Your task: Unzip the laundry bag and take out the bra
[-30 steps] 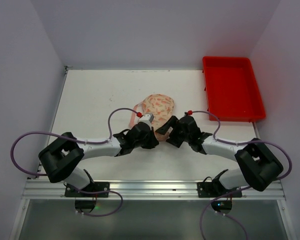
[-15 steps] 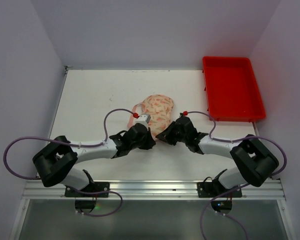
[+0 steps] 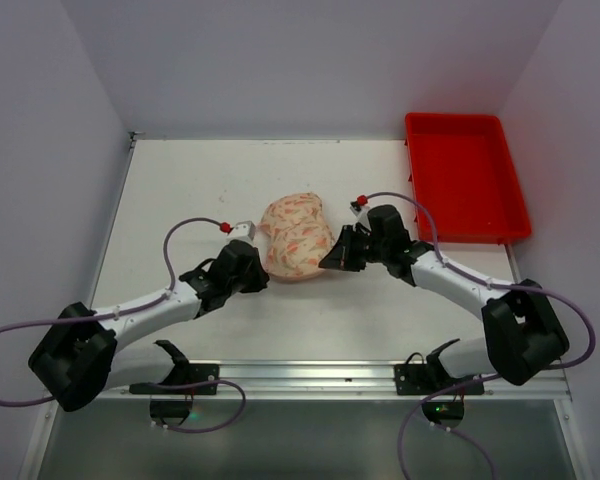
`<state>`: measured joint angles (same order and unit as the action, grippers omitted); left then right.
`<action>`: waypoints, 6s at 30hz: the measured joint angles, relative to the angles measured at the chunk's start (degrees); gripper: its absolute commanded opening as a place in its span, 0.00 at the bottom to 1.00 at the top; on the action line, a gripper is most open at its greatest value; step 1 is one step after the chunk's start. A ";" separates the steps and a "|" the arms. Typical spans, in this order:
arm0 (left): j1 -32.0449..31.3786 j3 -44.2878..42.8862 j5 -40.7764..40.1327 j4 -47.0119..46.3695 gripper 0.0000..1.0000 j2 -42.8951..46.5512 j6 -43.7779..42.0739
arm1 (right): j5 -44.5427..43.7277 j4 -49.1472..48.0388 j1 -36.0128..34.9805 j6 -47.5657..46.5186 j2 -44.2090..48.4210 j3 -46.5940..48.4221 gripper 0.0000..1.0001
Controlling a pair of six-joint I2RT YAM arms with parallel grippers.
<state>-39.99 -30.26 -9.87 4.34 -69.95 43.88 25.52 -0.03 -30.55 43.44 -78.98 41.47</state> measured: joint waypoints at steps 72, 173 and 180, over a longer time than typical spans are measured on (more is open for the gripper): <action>1.57 -4.22 -5.01 8.41 0.00 3.17 1.60 | 2.43 7.17 16.02 2.60 -1.25 6.27 0.00; -9.68 -5.95 12.09 -10.23 0.00 -10.88 -0.02 | -10.25 -19.96 -1.81 28.35 -4.63 -10.99 0.00; -5.40 -0.83 11.26 -9.05 0.11 -6.16 4.44 | -11.30 -19.74 -3.32 28.65 -0.59 -14.03 0.03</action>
<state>-45.39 -31.09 1.39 -4.71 -76.12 48.31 14.22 -19.77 -33.87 72.10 -79.57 27.44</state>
